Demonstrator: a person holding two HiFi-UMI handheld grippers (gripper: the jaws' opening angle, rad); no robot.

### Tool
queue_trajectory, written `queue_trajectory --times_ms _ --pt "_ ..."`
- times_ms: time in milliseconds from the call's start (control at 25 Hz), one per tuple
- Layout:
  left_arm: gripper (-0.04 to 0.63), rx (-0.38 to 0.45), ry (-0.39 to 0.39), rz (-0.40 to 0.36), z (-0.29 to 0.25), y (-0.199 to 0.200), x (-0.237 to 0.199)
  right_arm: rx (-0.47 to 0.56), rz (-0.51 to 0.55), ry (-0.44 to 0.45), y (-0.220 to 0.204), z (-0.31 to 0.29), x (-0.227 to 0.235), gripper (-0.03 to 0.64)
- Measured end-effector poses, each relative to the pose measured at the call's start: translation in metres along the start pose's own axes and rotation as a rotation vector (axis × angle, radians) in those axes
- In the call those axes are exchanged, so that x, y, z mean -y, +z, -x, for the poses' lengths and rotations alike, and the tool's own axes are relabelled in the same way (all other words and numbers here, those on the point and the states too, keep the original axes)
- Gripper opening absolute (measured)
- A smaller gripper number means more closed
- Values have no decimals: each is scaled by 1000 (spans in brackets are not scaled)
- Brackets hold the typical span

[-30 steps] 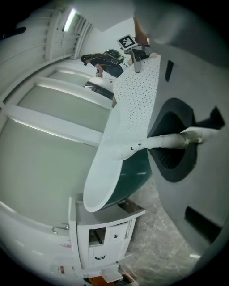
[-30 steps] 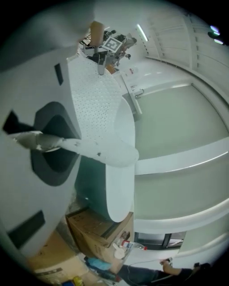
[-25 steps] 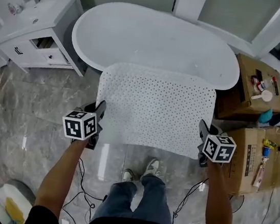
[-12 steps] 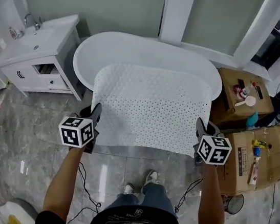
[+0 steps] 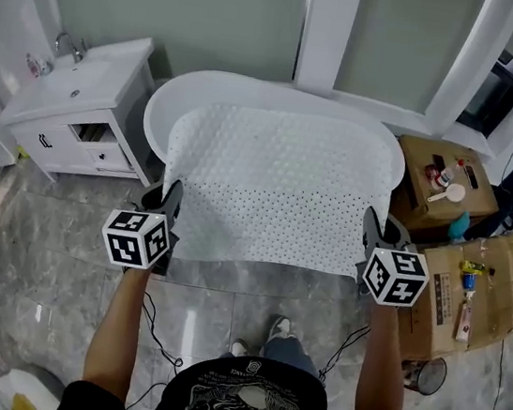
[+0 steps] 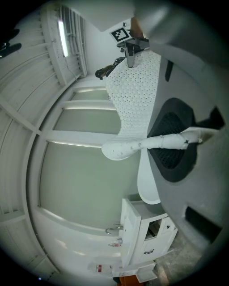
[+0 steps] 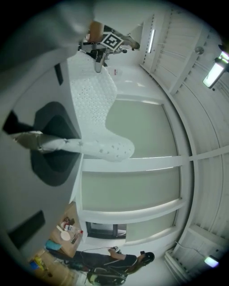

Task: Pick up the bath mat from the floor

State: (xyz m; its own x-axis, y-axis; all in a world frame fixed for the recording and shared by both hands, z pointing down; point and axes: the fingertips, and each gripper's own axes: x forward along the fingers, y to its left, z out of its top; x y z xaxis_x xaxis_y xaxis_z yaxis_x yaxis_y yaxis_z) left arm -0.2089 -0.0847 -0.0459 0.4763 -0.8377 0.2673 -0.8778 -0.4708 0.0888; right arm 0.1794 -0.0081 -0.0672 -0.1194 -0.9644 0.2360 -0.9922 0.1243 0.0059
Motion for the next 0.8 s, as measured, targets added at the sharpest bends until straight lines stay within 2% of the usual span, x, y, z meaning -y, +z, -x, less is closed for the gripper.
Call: queue_trajectory --times_ms 320,800 --pt "29 45 22 -23 10 22 -7 63 -11 -13 20 15 -12 23" --pt "29 56 23 -28 11 29 -3 66 -23 -26 21 18 -10 23"
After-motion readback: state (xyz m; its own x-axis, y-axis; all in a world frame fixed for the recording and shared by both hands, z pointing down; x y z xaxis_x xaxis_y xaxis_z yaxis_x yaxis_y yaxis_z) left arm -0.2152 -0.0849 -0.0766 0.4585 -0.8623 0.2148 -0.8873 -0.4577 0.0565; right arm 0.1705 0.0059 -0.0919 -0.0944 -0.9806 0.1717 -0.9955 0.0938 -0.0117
